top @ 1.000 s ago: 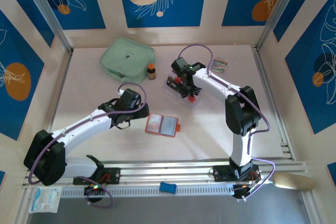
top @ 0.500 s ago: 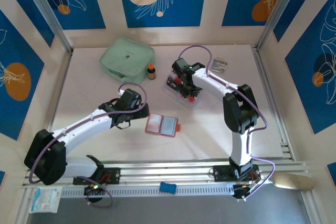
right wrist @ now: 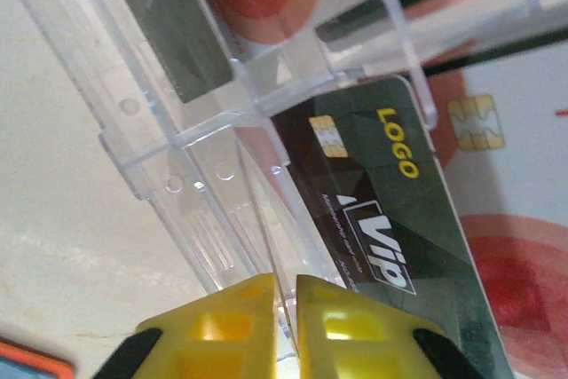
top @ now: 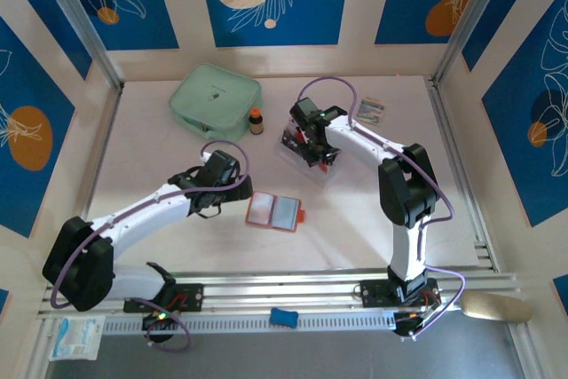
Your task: Put the credit cards into the card holder
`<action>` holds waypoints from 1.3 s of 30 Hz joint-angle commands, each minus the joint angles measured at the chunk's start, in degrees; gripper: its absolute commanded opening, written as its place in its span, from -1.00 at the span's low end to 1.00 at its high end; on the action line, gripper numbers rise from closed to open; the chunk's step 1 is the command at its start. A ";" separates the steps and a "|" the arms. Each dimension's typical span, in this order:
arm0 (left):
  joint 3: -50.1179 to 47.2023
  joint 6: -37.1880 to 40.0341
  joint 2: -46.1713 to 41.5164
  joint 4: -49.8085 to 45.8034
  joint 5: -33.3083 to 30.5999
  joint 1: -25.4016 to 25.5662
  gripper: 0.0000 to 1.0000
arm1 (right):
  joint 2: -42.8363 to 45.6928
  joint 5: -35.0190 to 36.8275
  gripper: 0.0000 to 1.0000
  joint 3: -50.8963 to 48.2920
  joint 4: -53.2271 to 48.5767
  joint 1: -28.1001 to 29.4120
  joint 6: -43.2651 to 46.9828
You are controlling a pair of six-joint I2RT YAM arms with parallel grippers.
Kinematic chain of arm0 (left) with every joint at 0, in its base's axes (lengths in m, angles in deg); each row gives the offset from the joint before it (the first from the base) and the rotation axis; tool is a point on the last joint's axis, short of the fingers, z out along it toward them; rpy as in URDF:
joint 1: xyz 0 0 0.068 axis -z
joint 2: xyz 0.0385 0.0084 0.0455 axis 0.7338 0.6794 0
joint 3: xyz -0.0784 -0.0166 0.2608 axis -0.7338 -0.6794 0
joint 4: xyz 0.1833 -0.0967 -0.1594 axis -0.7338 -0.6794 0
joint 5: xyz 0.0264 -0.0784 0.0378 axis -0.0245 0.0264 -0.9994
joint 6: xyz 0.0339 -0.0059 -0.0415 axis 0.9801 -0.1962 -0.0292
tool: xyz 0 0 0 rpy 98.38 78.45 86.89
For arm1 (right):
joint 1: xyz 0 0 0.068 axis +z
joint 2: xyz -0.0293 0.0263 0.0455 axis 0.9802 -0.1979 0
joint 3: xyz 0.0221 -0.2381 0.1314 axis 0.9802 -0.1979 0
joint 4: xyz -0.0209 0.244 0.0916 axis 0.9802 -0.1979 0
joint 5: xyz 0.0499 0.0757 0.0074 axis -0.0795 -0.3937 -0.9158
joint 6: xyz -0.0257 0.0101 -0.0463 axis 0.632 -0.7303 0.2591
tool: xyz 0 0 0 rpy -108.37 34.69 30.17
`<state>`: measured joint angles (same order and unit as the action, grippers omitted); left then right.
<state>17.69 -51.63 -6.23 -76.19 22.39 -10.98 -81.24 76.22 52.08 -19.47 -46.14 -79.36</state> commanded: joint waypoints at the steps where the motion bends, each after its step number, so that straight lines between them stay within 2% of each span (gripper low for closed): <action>1: 0.37 1.49 0.66 -0.39 0.82 -0.55 1.00 | 2.45 -1.46 -0.83 -0.50 0.37 0.62 2.81; 6: 1.21 2.12 1.99 -1.00 1.42 -0.63 1.00 | 2.97 -1.58 -0.99 -0.43 0.53 0.85 4.59; 14: 1.74 2.63 4.00 -1.29 1.48 -0.61 1.00 | 6.14 -3.89 -1.00 1.20 -1.00 1.82 4.86; 23: 1.49 2.64 8.56 -4.11 -2.30 -0.50 1.00 | 13.44 -13.93 -1.00 -0.27 0.65 2.20 -2.16; 27: 0.87 2.56 10.69 -4.08 -2.49 -0.12 1.00 | 18.26 -22.87 -1.00 -7.06 6.53 2.18 -9.50; 32: 0.60 2.56 12.03 -3.77 -2.01 0.64 1.00 | 24.17 -34.05 -1.00 -19.44 18.75 2.38 -20.29; 39: 0.02 2.17 13.06 -4.53 -1.95 1.98 1.00 | 29.09 -39.30 -1.00 -32.28 30.41 2.54 -29.55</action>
<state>17.83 -50.16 6.18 -78.90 21.25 -9.80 -54.84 42.06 21.72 3.91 -44.02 -102.99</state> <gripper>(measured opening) 0.998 0.060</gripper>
